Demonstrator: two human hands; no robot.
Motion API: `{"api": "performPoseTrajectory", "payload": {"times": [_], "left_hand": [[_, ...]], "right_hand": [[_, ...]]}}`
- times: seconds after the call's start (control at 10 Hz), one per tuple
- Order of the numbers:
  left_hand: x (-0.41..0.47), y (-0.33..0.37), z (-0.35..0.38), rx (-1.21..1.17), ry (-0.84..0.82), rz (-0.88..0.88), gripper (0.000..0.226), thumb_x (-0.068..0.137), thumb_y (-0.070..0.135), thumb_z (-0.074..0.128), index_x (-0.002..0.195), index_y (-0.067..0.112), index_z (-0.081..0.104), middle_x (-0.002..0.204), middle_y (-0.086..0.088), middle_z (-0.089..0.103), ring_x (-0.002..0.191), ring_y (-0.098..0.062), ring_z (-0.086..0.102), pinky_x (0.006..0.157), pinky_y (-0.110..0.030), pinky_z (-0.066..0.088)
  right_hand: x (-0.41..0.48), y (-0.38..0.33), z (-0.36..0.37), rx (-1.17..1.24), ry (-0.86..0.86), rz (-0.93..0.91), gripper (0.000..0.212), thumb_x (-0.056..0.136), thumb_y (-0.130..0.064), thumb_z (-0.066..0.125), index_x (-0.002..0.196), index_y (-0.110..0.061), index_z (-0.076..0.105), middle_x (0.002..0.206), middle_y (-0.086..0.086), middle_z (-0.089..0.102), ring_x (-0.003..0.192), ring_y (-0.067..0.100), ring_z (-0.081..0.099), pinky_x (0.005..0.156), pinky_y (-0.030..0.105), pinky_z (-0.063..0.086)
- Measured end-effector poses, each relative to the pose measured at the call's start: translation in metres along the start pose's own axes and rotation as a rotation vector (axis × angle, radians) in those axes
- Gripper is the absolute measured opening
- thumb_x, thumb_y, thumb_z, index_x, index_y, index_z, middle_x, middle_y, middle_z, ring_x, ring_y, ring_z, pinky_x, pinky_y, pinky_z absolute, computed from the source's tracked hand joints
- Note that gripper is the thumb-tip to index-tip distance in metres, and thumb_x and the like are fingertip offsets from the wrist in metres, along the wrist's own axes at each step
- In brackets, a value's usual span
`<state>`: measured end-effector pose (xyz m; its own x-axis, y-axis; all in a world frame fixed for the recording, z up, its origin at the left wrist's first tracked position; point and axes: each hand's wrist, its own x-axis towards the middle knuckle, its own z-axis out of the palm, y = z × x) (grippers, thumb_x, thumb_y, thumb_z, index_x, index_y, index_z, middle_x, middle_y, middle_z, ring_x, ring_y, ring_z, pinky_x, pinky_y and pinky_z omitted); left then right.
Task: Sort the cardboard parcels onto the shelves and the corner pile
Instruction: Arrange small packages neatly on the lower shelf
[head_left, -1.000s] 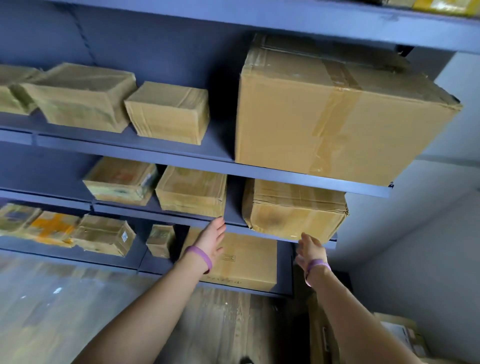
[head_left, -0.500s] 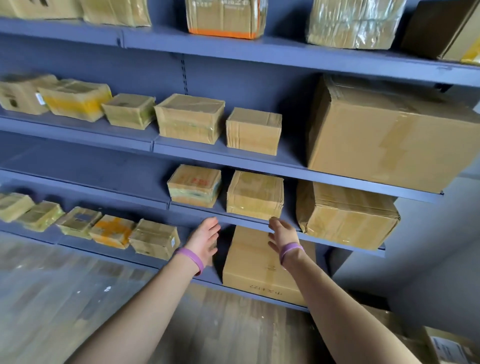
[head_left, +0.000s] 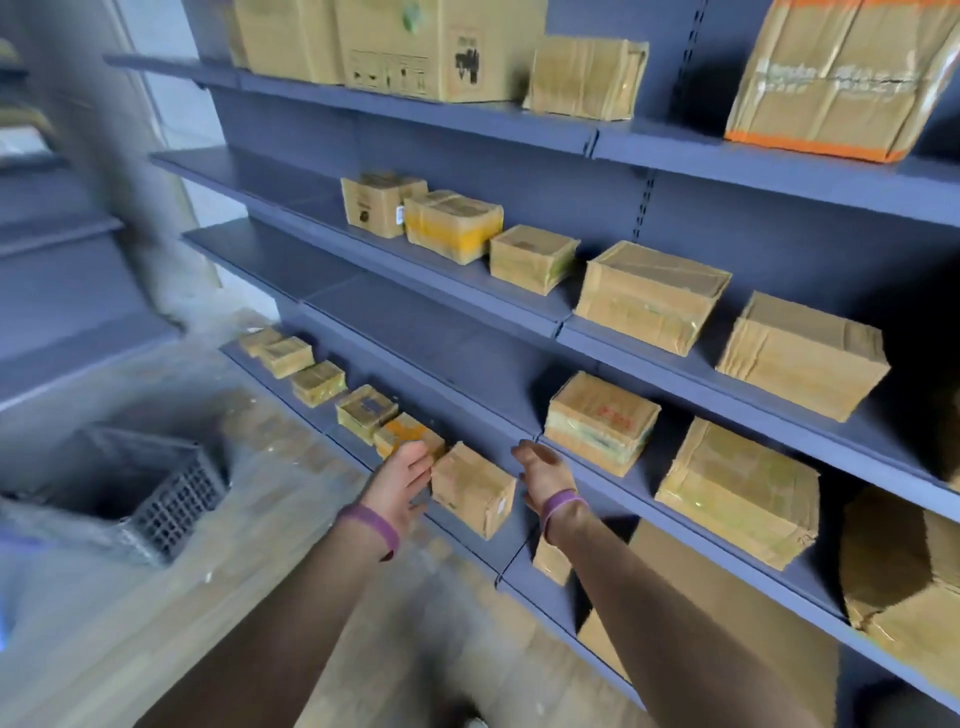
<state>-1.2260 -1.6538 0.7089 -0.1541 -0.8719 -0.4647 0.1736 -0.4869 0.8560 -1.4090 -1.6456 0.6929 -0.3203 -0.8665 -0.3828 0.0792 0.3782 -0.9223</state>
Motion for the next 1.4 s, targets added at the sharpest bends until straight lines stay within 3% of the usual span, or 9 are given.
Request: {"api": "performPoseTrajectory", "payload": {"times": [0.3, 0.4, 0.6, 0.8, 1.0, 1.1, 1.2, 1.3, 1.4], "left_hand": [[0.037, 0.057, -0.126, -0.193, 0.292, 0.081, 0.045, 0.103, 0.038, 0.044, 0.142, 0.018, 0.049, 0.150, -0.003, 0.046, 0.141, -0.024, 0.037, 0.106, -0.044, 0.030], [0.063, 0.084, -0.157, -0.238, 0.370, 0.105, 0.043, 0.102, 0.036, 0.044, 0.140, 0.017, 0.051, 0.148, -0.005, 0.048, 0.141, -0.024, 0.037, 0.111, -0.046, 0.027], [0.123, 0.138, -0.199, -0.279, 0.465, 0.132, 0.042, 0.103, 0.033, 0.042, 0.139, 0.015, 0.051, 0.147, -0.005, 0.049, 0.141, -0.025, 0.037, 0.117, -0.048, 0.025], [0.194, 0.171, -0.235, -0.280, 0.441, 0.104, 0.043, 0.103, 0.034, 0.040, 0.141, 0.016, 0.050, 0.149, -0.005, 0.047, 0.142, -0.025, 0.036, 0.114, -0.047, 0.027], [0.266, 0.201, -0.278, -0.267, 0.380, 0.055, 0.042, 0.102, 0.034, 0.045, 0.139, 0.016, 0.053, 0.146, -0.005, 0.050, 0.139, -0.025, 0.040, 0.107, -0.045, 0.031], [0.304, 0.216, -0.316, -0.247, 0.357, 0.036, 0.043, 0.102, 0.035, 0.043, 0.139, 0.015, 0.051, 0.147, -0.005, 0.049, 0.139, -0.025, 0.039, 0.108, -0.046, 0.030], [0.339, 0.236, -0.357, -0.240, 0.325, 0.013, 0.034, 0.102, 0.035, 0.042, 0.130, 0.018, 0.054, 0.147, -0.006, 0.048, 0.139, -0.025, 0.039, 0.104, -0.044, 0.032], [0.368, 0.260, -0.396, -0.225, 0.279, -0.026, 0.033, 0.103, 0.035, 0.041, 0.129, 0.019, 0.053, 0.148, -0.006, 0.047, 0.139, -0.025, 0.039, 0.104, -0.044, 0.031], [0.392, 0.282, -0.432, -0.205, 0.244, -0.050, 0.044, 0.104, 0.037, 0.039, 0.143, 0.017, 0.047, 0.151, -0.006, 0.043, 0.142, -0.026, 0.035, 0.110, -0.046, 0.028]], "right_hand": [[0.068, -0.036, 0.167, -0.131, -0.330, -0.019, 0.049, 0.075, -0.037, 0.071, 0.119, -0.016, 0.061, 0.113, 0.003, 0.055, 0.104, 0.020, 0.051, 0.102, 0.039, 0.042], [0.102, -0.057, 0.217, -0.233, -0.450, -0.068, 0.044, 0.097, -0.024, 0.058, 0.137, -0.006, 0.052, 0.116, 0.003, 0.051, 0.104, 0.018, 0.049, 0.102, 0.037, 0.043], [0.183, -0.083, 0.312, -0.528, -0.564, -0.163, 0.042, 0.101, -0.028, 0.049, 0.140, -0.012, 0.050, 0.146, 0.007, 0.047, 0.134, 0.025, 0.045, 0.111, 0.035, 0.036], [0.221, -0.114, 0.354, -0.479, -0.521, -0.175, 0.039, 0.099, -0.024, 0.052, 0.134, -0.006, 0.055, 0.132, 0.012, 0.055, 0.124, 0.028, 0.052, 0.103, 0.038, 0.042], [0.272, -0.119, 0.407, -0.400, -0.439, -0.096, 0.012, 0.096, -0.025, 0.056, 0.106, -0.020, 0.058, 0.082, -0.003, 0.054, 0.079, 0.017, 0.052, 0.071, 0.028, 0.041], [0.290, -0.123, 0.445, -0.427, -0.420, -0.100, 0.022, 0.099, -0.022, 0.051, 0.113, -0.009, 0.061, 0.083, 0.001, 0.058, 0.070, 0.013, 0.053, 0.065, 0.028, 0.042], [0.306, -0.129, 0.487, -0.454, -0.344, -0.101, 0.032, 0.101, -0.020, 0.051, 0.125, -0.002, 0.058, 0.121, 0.018, 0.063, 0.111, 0.030, 0.059, 0.095, 0.039, 0.045], [0.316, -0.139, 0.525, -0.448, -0.293, -0.051, 0.039, 0.099, -0.021, 0.053, 0.134, -0.004, 0.053, 0.130, 0.015, 0.058, 0.121, 0.029, 0.055, 0.096, 0.032, 0.042], [0.327, -0.149, 0.564, -0.418, -0.293, -0.036, 0.034, 0.098, -0.019, 0.052, 0.129, -0.005, 0.055, 0.112, 0.008, 0.053, 0.103, 0.019, 0.049, 0.087, 0.029, 0.037]]}}
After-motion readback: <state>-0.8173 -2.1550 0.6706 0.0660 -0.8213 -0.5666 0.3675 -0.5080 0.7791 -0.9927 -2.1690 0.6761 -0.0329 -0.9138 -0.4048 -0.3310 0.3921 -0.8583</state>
